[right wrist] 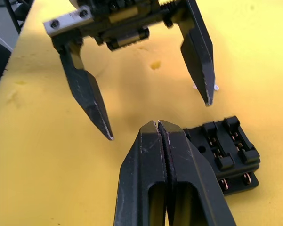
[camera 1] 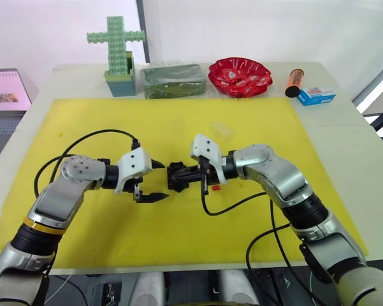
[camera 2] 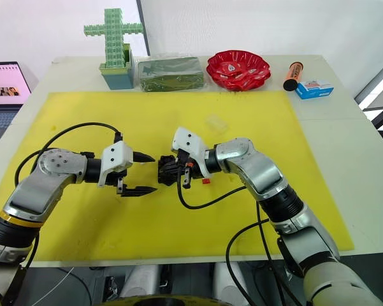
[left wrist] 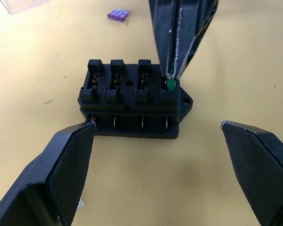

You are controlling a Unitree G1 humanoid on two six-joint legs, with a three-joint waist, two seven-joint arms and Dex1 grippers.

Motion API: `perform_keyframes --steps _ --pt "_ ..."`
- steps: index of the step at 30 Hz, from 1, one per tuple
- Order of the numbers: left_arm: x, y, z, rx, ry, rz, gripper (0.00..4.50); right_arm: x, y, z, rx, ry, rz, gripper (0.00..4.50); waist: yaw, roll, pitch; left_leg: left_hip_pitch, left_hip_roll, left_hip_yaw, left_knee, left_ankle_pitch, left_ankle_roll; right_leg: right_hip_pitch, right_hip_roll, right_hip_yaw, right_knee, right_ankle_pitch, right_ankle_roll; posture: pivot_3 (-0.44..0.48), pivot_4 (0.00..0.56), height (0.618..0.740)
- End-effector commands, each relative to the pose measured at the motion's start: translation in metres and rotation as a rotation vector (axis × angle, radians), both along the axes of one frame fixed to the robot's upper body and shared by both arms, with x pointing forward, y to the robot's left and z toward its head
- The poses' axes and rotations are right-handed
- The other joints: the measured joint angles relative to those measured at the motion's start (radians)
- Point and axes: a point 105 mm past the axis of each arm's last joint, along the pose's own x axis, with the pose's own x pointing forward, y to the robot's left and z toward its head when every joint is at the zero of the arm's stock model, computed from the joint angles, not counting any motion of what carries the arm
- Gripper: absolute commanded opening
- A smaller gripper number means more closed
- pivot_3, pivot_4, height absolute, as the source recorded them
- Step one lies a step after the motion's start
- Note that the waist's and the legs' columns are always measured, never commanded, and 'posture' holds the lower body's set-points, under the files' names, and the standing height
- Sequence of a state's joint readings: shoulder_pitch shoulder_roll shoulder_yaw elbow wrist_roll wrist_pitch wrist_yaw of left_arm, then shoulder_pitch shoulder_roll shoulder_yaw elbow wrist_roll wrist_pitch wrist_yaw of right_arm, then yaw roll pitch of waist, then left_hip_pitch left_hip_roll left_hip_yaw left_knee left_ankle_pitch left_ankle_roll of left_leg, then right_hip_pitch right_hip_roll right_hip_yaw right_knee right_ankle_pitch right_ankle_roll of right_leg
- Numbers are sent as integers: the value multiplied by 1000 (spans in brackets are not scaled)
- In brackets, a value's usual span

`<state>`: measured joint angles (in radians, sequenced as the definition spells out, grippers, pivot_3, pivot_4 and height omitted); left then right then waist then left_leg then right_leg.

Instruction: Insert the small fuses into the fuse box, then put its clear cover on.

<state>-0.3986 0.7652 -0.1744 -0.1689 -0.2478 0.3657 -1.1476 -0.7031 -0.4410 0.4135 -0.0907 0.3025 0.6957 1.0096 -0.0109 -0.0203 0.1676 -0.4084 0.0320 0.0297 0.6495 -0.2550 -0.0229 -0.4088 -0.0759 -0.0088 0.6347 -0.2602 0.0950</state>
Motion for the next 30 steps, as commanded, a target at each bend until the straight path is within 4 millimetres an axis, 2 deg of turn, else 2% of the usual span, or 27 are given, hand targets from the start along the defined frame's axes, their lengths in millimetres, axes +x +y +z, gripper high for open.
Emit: perform_keyframes --steps 1,7,15,23,26,30 --pt "0 -1 10 -1 -41 -11 4500 1 -2 -6 -21 -21 13 22 0 0 0 0 0 0 0 0 0 0 0 0 0 0 0 0 150 740" --pt "1 -1 10 -1 -45 -11 4500 4 -16 -37 -120 -16 14 22 0 0 0 1 0 0 0 0 0 1 0 0 0 0 0 0 150 740" --pt "2 -2 11 -4 -47 -9 4500 10 -16 -39 -132 -45 2 22 2 0 0 2 0 0 1 0 0 3 0 0 0 0 0 0 150 740" --pt "2 0 12 -9 -48 -5 4500 15 -10 -7 -35 -70 -12 22 3 0 0 2 0 0 1 0 0 3 0 0 0 0 0 0 150 740" --pt "1 1 15 -16 -45 -12 4500 11 -9 10 13 -65 -2 22 3 0 0 2 0 0 1 0 0 3 0 0 0 0 0 0 150 740" --pt "-1 6 23 -31 -42 -21 4500 0 -9 43 101 -62 24 22 0 0 0 0 0 -1 0 0 0 1 0 0 0 0 0 0 150 740"
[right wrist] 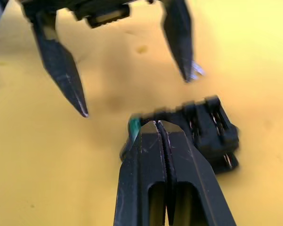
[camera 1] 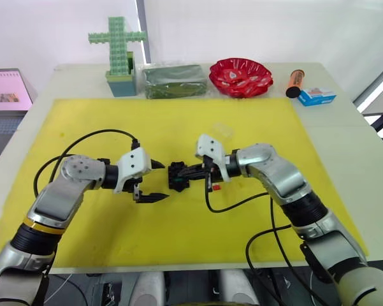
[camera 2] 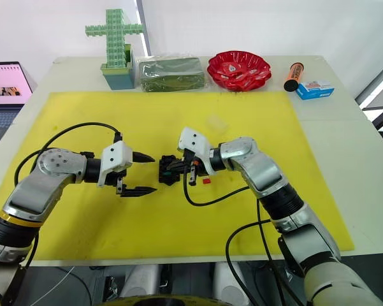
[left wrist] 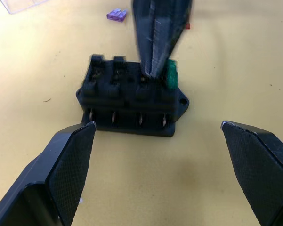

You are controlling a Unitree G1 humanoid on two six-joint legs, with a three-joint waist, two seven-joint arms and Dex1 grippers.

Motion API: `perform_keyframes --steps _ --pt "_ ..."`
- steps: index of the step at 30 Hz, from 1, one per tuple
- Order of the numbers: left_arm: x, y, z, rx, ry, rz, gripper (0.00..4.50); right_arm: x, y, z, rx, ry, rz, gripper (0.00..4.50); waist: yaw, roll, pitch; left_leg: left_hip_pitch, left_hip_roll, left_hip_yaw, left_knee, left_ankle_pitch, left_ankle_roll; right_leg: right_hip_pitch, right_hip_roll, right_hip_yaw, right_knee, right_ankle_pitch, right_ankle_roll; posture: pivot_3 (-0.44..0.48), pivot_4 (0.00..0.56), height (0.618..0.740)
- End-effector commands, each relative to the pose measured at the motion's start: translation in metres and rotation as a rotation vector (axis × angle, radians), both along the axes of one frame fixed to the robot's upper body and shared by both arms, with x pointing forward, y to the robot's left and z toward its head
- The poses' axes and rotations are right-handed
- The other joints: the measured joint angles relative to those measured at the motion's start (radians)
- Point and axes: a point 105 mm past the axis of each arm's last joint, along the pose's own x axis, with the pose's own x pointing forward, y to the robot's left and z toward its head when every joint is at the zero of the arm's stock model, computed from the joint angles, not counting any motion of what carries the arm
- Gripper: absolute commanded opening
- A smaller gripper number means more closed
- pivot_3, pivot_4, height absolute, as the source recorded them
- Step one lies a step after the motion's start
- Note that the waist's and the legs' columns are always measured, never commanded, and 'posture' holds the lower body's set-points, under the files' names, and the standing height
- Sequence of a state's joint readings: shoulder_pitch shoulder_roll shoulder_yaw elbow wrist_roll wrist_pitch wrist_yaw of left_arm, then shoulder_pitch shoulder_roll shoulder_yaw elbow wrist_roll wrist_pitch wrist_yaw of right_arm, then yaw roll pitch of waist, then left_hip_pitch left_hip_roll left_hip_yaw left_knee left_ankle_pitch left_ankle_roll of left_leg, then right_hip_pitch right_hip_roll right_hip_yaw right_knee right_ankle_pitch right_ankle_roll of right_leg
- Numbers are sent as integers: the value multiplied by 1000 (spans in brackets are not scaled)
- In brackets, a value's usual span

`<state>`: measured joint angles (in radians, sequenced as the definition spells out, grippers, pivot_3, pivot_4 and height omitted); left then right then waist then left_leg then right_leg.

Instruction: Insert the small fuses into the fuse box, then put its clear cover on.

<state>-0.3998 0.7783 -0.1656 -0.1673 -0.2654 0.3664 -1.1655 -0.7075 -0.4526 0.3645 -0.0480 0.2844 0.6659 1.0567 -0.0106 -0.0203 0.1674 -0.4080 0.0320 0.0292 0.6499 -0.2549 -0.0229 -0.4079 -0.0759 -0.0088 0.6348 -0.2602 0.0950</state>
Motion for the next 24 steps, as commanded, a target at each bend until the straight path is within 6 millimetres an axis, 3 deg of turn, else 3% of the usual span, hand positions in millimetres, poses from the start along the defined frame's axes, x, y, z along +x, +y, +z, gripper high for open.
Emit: perform_keyframes --steps 1,7,11,16,19,24 --pt "1 4 22 -31 -52 -11 4500 -11 2 45 101 -59 46 22 0 0 0 0 0 0 0 0 0 0 0 0 0 0 0 0 150 740" --pt "-1 20 38 -59 -17 15 4500 -16 -21 63 70 -140 20 22 1 0 0 0 0 0 0 0 0 0 0 0 0 0 0 0 150 740" --pt "0 53 55 -36 21 122 4500 -15 -65 74 -12 -217 -47 22 1 0 1 0 0 0 0 0 0 0 0 0 -1 0 0 0 150 740" --pt "-8 88 66 17 43 212 4500 -17 -121 73 -170 -240 -139 1211 -1 0 1 0 0 1 -2 0 0 0 0 0 -2 0 0 0 150 740" --pt "-17 120 61 84 79 289 4500 -22 -151 73 -261 -251 -192 2287 -4 0 1 0 0 1 -2 0 0 -1 0 0 -2 0 0 0 150 740" --pt "-21 143 57 106 108 354 4500 -22 -176 73 -320 -271 -260 4175 -1 0 1 0 1 3 -2 0 0 -2 0 0 -2 -1 0 0 150 740"
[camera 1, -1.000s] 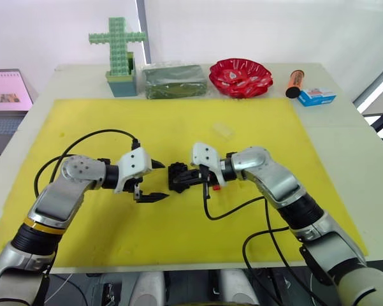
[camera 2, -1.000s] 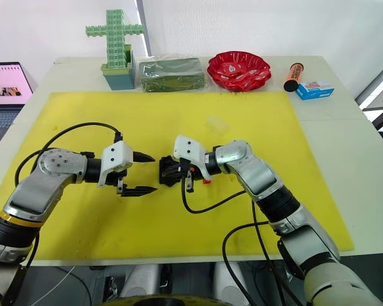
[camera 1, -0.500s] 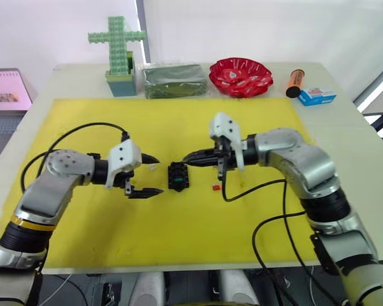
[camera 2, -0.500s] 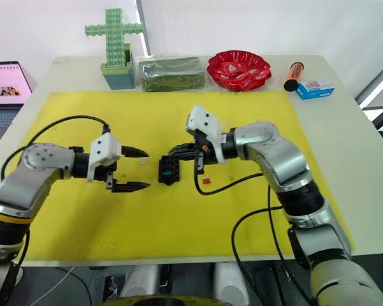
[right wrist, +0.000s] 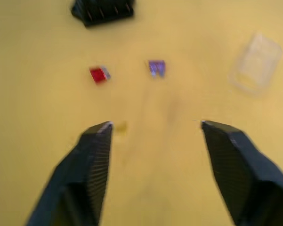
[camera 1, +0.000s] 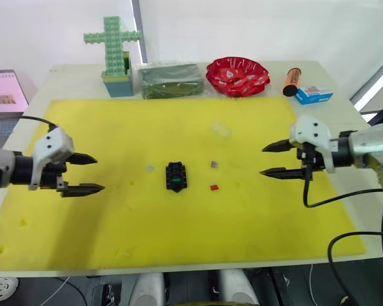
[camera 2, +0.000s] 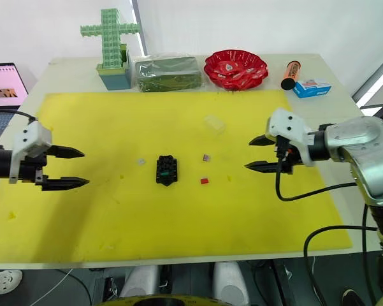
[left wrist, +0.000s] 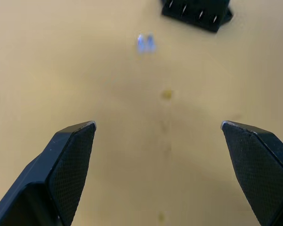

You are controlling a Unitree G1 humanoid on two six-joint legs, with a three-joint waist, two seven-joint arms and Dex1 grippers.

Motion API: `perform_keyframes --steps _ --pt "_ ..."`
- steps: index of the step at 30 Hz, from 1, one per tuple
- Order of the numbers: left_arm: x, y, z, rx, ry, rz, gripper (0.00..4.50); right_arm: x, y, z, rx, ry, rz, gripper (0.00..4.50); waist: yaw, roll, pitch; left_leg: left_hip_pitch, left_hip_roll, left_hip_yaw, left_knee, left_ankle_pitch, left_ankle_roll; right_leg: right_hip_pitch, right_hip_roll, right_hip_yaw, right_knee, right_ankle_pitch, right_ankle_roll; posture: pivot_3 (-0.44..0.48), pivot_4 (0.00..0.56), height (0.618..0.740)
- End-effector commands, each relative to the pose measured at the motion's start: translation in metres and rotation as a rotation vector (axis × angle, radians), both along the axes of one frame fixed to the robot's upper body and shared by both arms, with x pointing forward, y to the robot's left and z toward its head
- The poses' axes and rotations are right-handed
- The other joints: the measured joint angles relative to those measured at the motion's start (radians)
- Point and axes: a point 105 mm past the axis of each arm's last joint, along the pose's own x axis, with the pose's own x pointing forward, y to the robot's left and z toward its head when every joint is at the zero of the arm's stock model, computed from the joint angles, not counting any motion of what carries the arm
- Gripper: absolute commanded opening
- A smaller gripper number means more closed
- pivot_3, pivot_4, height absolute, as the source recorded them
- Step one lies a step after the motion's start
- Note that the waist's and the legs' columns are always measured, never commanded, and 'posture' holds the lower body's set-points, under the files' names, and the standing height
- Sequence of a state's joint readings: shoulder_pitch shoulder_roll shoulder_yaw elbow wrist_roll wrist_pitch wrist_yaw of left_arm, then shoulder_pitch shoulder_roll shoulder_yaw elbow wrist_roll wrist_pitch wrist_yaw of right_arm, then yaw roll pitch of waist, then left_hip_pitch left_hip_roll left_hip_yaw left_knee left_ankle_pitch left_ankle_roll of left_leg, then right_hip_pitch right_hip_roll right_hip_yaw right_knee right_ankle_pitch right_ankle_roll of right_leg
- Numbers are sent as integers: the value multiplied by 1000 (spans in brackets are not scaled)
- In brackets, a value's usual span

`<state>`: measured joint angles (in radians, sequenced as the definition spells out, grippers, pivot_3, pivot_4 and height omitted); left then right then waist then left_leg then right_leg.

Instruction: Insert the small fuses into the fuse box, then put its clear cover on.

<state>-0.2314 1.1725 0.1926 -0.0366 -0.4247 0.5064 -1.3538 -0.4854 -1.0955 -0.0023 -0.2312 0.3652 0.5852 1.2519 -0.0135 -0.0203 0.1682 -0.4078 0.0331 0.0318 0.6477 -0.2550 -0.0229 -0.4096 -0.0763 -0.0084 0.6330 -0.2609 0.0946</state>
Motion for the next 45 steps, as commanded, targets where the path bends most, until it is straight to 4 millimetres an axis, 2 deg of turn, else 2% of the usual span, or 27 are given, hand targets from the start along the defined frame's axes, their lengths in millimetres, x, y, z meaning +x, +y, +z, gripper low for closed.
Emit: perform_keyframes --steps 1,6,12,15,19,24,27,32,45 --pt "0 15 10 23 -49 36 4500 0 -14 15 -29 -81 -31 4485 3 0 0 0 0 0 0 0 0 0 0 0 0 0 0 0 150 740" --pt "1 13 7 11 -50 33 4500 1 -20 11 -42 -88 -44 4485 3 0 0 0 -1 1 0 0 0 0 -2 0 -1 -1 -2 0 150 740" --pt "6 0 1 -53 -18 6 4500 6 -3 18 13 -108 -13 4485 2 0 0 0 -1 2 0 0 0 0 -2 0 0 0 0 0 150 740" --pt "12 -23 -1 -219 56 19 4500 6 26 28 107 -105 40 4485 2 0 0 0 -1 2 0 0 0 0 -2 0 0 0 0 0 150 740" --pt "17 -51 -11 -450 258 80 4500 8 63 41 208 -103 88 4485 1 0 0 0 -1 0 1 0 0 0 -1 0 1 1 1 0 150 740" --pt "24 -69 -23 -611 453 191 4500 11 96 44 209 -136 129 4485 2 -1 0 -1 -1 -2 2 0 0 1 -1 0 2 1 1 0 150 740" --pt "30 -70 -26 -668 514 263 3895 7 109 44 196 -135 167 4500 3 -1 0 -1 -1 -3 2 0 0 1 -1 0 2 1 1 0 150 740" --pt "30 -72 -34 -738 631 331 2136 0 122 43 169 -134 243 4500 1 -1 0 -1 -1 -4 2 0 0 1 -1 0 2 1 2 0 150 740" --pt "43 -75 -44 -811 680 434 2136 1 127 42 146 -156 273 4500 2 -1 0 -1 -2 -4 2 0 0 1 -1 0 2 1 1 0 150 740"
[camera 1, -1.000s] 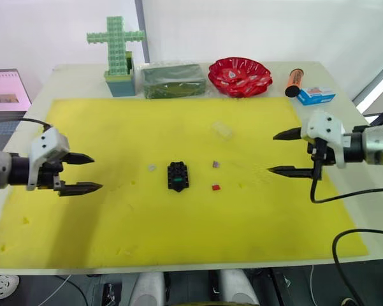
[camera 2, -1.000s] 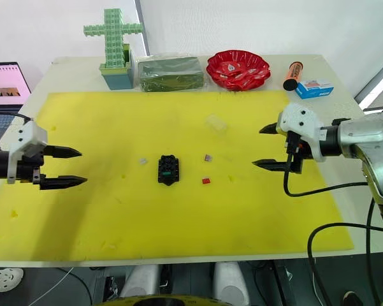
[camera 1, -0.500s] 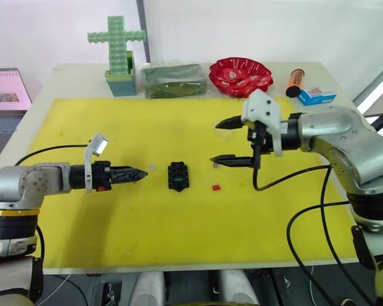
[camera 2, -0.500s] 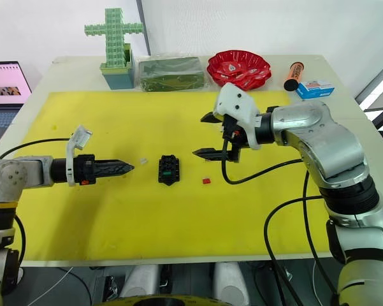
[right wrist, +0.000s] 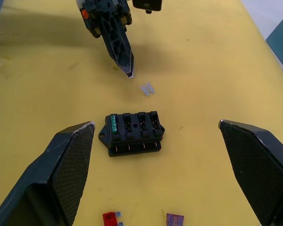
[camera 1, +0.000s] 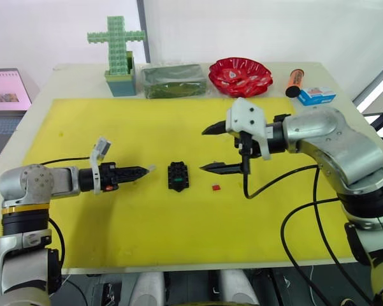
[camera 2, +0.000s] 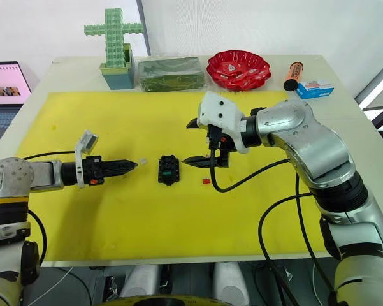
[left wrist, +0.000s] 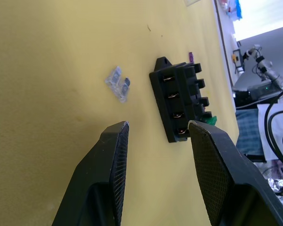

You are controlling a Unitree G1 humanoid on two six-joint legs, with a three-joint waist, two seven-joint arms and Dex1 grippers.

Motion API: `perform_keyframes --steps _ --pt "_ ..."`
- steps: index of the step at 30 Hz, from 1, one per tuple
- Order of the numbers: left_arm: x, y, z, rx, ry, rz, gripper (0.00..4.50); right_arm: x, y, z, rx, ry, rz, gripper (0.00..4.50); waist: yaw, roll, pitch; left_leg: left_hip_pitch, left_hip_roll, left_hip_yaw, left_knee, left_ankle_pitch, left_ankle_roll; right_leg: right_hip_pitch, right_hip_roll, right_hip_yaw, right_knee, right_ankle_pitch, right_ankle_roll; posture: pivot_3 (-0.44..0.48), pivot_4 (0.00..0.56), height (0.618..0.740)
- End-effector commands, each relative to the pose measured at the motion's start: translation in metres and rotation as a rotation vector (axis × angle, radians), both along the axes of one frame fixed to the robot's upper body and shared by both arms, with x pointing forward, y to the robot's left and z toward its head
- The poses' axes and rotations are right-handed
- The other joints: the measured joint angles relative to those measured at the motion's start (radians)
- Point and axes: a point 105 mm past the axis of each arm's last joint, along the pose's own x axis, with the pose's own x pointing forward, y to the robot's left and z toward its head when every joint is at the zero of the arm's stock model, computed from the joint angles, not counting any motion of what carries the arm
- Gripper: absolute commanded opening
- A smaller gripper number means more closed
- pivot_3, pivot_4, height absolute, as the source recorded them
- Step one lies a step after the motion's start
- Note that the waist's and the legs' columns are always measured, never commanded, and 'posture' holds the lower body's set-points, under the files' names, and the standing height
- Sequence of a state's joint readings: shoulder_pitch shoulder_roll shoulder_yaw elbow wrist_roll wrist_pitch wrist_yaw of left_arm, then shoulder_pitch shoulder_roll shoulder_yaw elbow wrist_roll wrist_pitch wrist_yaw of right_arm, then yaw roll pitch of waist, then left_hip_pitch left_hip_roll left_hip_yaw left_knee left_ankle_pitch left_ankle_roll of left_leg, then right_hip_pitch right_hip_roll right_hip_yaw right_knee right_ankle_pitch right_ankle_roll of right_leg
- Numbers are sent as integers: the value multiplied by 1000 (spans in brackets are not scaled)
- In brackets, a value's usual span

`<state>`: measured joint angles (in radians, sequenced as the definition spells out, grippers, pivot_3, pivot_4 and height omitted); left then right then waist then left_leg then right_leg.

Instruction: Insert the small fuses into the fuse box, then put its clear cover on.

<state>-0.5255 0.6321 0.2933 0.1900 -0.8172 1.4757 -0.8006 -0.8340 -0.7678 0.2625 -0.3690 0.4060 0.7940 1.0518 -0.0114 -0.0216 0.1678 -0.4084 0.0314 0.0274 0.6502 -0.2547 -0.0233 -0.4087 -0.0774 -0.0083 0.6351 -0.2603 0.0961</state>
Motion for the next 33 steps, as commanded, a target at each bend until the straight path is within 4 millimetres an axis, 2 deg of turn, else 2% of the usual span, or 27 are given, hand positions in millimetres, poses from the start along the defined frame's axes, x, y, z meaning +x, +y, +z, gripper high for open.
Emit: perform_keyframes --steps 1,9,28,31,33 --pt "5 2 10 -24 -28 26 2136 -2 2 15 4 -67 18 4500 0 0 0 0 0 0 0 0 0 0 0 0 0 0 0 0 150 740" --pt "16 -4 1 -64 15 82 2136 1 3 16 5 -77 4 4500 1 0 0 0 0 0 0 0 0 0 0 0 0 0 0 0 150 740" --pt "27 -18 -13 -62 32 113 2136 2 3 17 8 -95 -21 4500 4 0 0 0 -1 0 0 1 -1 1 -1 0 0 0 0 0 150 740" --pt "27 -18 -16 -53 35 123 1518 2 3 17 9 -99 -23 4500 4 0 0 0 -1 0 0 1 -1 1 -1 0 0 0 0 0 150 740" --pt "27 -18 -18 -48 38 123 843 2 3 17 9 -101 -24 4500 3 0 0 0 -1 0 0 1 -1 1 -1 0 0 0 0 0 150 740"
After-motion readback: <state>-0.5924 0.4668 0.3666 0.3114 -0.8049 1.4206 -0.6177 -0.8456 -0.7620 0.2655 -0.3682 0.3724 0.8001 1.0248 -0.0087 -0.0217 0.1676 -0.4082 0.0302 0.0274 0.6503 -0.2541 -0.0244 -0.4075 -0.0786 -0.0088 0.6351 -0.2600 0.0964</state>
